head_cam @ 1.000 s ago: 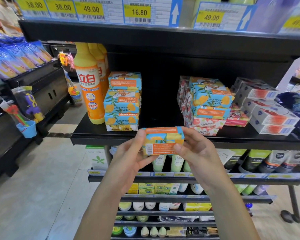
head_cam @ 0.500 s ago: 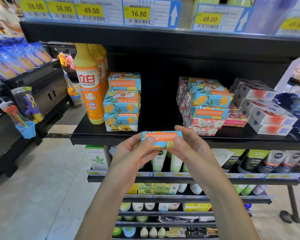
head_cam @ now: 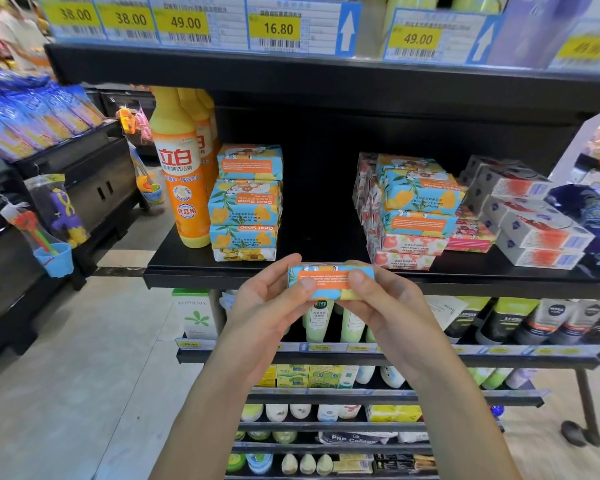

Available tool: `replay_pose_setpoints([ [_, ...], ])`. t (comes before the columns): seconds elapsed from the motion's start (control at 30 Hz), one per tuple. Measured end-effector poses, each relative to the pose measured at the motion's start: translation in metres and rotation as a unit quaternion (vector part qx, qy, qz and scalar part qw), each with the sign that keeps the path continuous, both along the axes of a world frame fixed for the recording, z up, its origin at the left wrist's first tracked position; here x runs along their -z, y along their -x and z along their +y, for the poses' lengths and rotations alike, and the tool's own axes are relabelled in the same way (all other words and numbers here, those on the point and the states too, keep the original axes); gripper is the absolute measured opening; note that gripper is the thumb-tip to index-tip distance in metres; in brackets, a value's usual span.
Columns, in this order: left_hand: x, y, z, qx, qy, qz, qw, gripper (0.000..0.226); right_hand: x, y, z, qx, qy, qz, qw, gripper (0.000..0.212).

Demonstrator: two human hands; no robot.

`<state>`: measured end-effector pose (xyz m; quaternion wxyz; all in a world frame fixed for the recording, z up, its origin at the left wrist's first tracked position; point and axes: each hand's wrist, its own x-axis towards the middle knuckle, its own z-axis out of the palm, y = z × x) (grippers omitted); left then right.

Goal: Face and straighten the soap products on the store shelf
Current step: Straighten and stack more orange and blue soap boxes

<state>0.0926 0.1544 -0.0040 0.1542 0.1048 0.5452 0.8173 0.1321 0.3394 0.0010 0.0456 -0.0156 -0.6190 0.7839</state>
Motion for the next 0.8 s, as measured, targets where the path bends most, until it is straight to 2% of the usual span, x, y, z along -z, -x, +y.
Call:
replay_pose_setpoints([
  [0.13,-0.003,0.002,0.001,-0.007,0.000,-0.011,1.000,0.061,0.006,0.001,0.006,0.005,0.021,0.016,1.000,0.075],
  [0.23,-0.005,0.003,0.000,0.003,0.010,-0.009,1.000,0.048,0.010,0.001,0.011,-0.006,0.013,0.043,0.999,0.096],
  [0.3,-0.005,0.003,0.000,0.007,0.011,-0.024,1.000,0.048,0.011,0.001,0.015,-0.015,0.004,0.060,0.998,0.094],
  [0.4,-0.005,0.005,0.001,0.021,0.022,-0.036,0.999,0.051,0.013,0.002,0.017,-0.012,-0.022,0.079,0.997,0.076],
  [0.57,-0.001,0.007,0.003,0.022,0.031,-0.025,0.999,0.038,0.014,0.003,0.020,-0.027,-0.063,0.102,0.992,0.073],
  [0.7,0.000,0.007,0.002,0.011,0.027,-0.009,1.000,0.035,0.008,-0.001,0.018,-0.003,-0.182,0.104,0.978,0.084],
  [0.8,0.001,0.007,0.003,-0.005,0.028,0.003,1.000,0.037,0.003,-0.003,0.015,0.047,-0.318,0.102,0.941,0.091],
])
